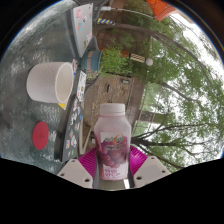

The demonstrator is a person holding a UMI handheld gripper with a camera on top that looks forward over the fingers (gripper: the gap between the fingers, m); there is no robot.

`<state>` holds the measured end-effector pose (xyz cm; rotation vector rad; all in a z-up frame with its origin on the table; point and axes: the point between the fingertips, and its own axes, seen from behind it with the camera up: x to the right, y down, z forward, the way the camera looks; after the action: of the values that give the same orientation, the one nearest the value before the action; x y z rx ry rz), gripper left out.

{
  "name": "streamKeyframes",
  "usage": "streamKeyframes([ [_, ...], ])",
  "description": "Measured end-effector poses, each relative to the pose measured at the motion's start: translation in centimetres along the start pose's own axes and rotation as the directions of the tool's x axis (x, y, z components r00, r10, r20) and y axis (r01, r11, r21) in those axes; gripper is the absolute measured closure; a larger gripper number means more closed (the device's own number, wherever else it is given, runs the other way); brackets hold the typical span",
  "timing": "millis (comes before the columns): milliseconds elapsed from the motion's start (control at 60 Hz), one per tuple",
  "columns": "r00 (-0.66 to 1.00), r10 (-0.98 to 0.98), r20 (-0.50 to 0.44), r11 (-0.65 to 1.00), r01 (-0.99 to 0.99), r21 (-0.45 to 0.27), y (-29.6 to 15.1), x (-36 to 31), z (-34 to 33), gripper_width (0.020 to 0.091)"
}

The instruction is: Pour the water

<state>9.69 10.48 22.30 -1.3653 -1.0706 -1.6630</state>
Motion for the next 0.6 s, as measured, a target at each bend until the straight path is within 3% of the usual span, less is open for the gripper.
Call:
streamKeyframes([
  [150, 0.896, -0.441, -0.058, 0.895, 0.444, 0.052, -4.8, -0.4, 0.7, 0.0696],
  [183, 0.851, -0.522, -0.059, 0.845, 0.525, 0.101, -5.8, 0.1, 2.5, 0.0695],
  [267, 0.760, -0.640, -0.114, 0.754, 0.650, 0.099, -6.9, 0.9, 2.6, 0.0694],
  [600, 0.786, -0.603, -0.135, 0.771, 0.618, 0.151, -7.4, 1.0, 1.1, 0.0692],
])
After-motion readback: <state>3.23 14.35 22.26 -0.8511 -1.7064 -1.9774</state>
